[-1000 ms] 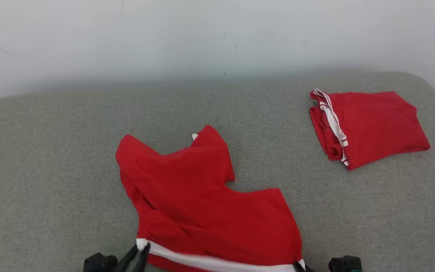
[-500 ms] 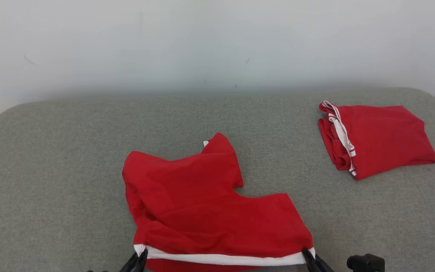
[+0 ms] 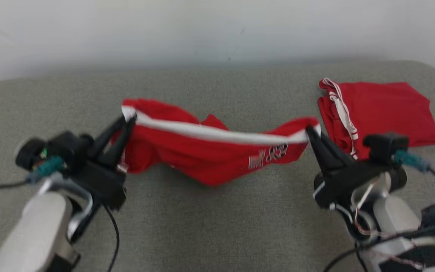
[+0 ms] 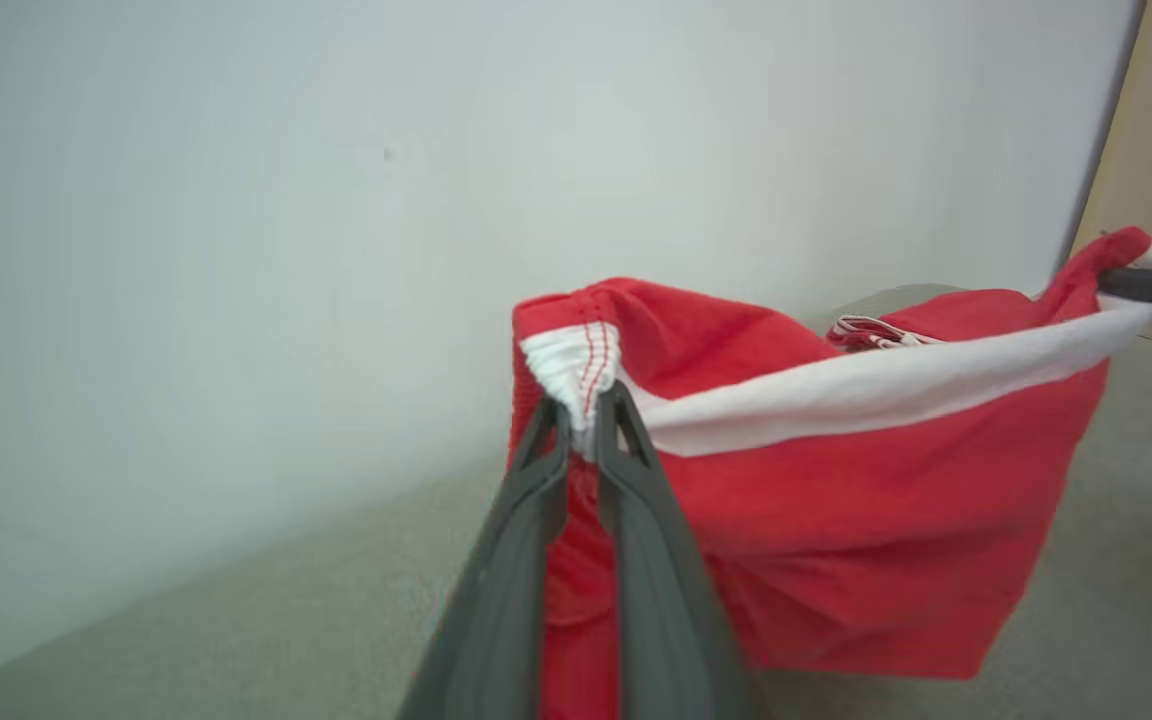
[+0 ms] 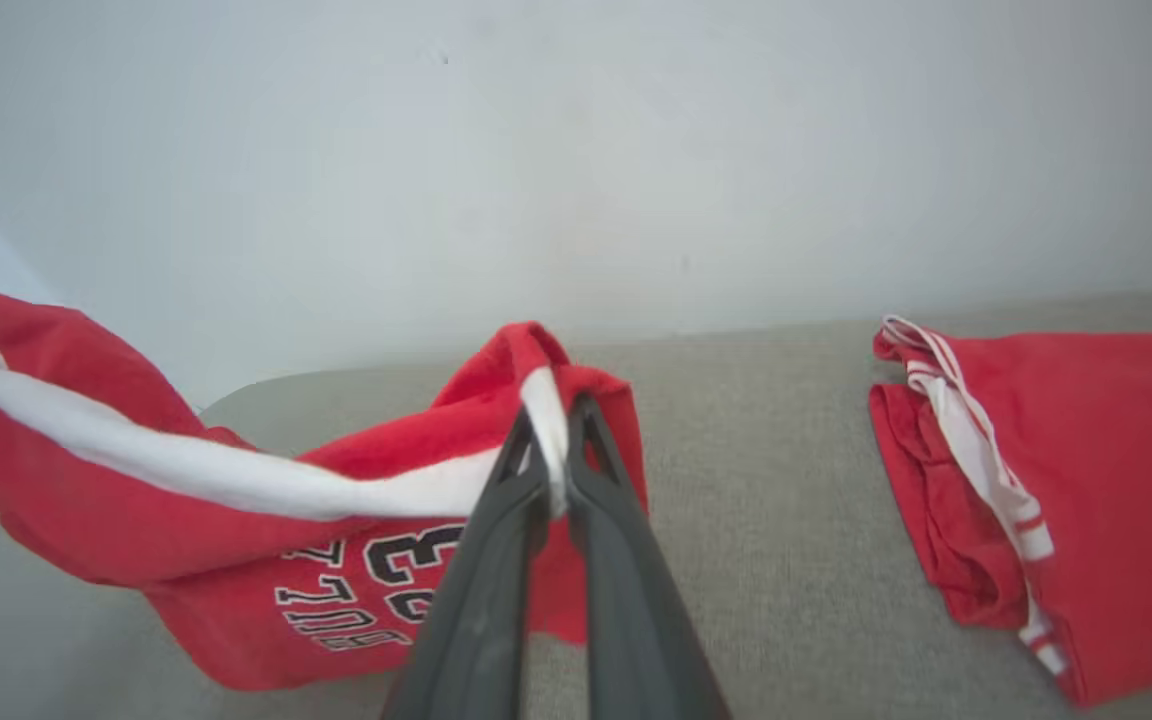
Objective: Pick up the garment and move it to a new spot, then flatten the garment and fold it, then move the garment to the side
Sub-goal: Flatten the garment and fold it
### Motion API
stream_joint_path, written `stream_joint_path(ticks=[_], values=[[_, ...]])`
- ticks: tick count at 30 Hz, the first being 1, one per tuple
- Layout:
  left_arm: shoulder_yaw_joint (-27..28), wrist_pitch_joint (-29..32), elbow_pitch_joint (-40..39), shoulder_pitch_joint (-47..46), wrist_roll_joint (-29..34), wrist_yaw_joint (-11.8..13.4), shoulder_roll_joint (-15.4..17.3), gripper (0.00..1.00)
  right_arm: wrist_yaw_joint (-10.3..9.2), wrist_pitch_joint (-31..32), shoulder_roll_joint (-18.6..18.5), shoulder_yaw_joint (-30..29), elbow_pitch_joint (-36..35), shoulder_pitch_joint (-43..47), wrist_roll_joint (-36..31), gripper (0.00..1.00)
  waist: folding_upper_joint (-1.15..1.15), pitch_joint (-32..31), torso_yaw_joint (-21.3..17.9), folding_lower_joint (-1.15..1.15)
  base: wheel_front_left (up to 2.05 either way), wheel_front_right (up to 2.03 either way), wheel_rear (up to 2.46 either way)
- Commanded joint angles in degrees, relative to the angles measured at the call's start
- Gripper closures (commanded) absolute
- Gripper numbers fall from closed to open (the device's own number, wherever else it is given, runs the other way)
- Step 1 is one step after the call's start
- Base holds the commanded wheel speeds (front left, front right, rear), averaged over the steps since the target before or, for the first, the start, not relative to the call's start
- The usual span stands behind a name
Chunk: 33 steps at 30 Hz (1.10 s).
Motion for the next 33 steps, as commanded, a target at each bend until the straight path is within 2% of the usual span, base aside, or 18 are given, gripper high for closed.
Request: stream_joint_path(ticks=[1,5,6,10,12,14,21,24,27,30,33], values=[[-0.6,1.4,0.82,-5.96,-1.12,-0.29,1.55,1.0,0.01,0.78,0.26,-0.3,1.54,-6.26,-0.25,1.0,-0.01,5.01,-1.14,-0.01,0.0,0.0,0.0],[-3.19,5.2,4.57,-20.67,-3.54,-0.34,3.94,1.0,0.01,2.99,1.56,-0.71,7.41,-20.78,1.64,1.0,-0.01,10.16,-1.27,-0.01,0.0,0.0,0.0],[-3.19,5.2,4.57,-20.67,-3.54,-0.34,3.94,1.0,0.01,2.99,1.56,-0.71,7.41,-20.78,1.64,1.0,-0.01,10.16,-1.27,-0.01,0.0,0.0,0.0],[-7.86,7.4,10.19,-35.13,-7.47,-0.38,5.57,1.0,0.01,3.71,1.92,-2.2,14.36,-35.74,5.31,1.0,-0.01,14.75,-1.16,-0.01,0.0,0.0,0.0],[-11.12,9.09,15.53,-45.25,-11.45,-0.39,5.39,1.0,0.01,4.02,2.21,-3.88,19.85,-46.38,8.51,1.0,-0.01,17.82,-0.97,-0.01,0.0,0.0,0.0],[-13.03,9.48,19.53,-52.12,-14.08,-0.39,5.07,1.0,0.01,4.15,2.64,-5.52,23.75,-52.7,10.51,1.0,-0.01,19.62,-0.75,-0.01,0.0,0.0,0.0],[-17.42,6.5,31.69,-71.33,-18.35,-0.4,0.82,1.0,0.02,0.71,1.34,-6.64,33.78,-71.72,9.6,1.0,-0.01,24.69,0.61,-0.01,0.0,0.0,0.0],[-18.87,3.31,36.02,-76.96,-19.42,-0.4,-0.91,1.0,0.01,-1.83,0.34,-5.58,37.55,-77.29,8.03,1.0,-0.01,26.22,1.19,-0.01,0.0,0.0,0.0],[-19.07,-2.34,39.89,-80.48,-19.25,-0.4,-2.47,1.0,0.01,-5.41,-0.19,-3.71,39.77,-80.59,6.77,1.0,-0.01,27.4,1.67,-0.01,0.0,0.0,0.0],[-21.03,-6.11,42.99,-79.92,-19.08,-0.4,-3.52,1.0,0.01,-8.71,0.08,-1.57,40.75,-80.42,7.52,1.0,-0.01,27.77,2.04,-0.01,0.0,0.0,0.0],[-22.96,-9.33,44.26,-75.45,-21.62,-0.4,-3.83,1.0,0.01,-11.44,0.04,3.02,40.17,-76.13,9.67,1.0,-0.01,26.98,2.33,-0.01,0.0,0.0,0.0]])
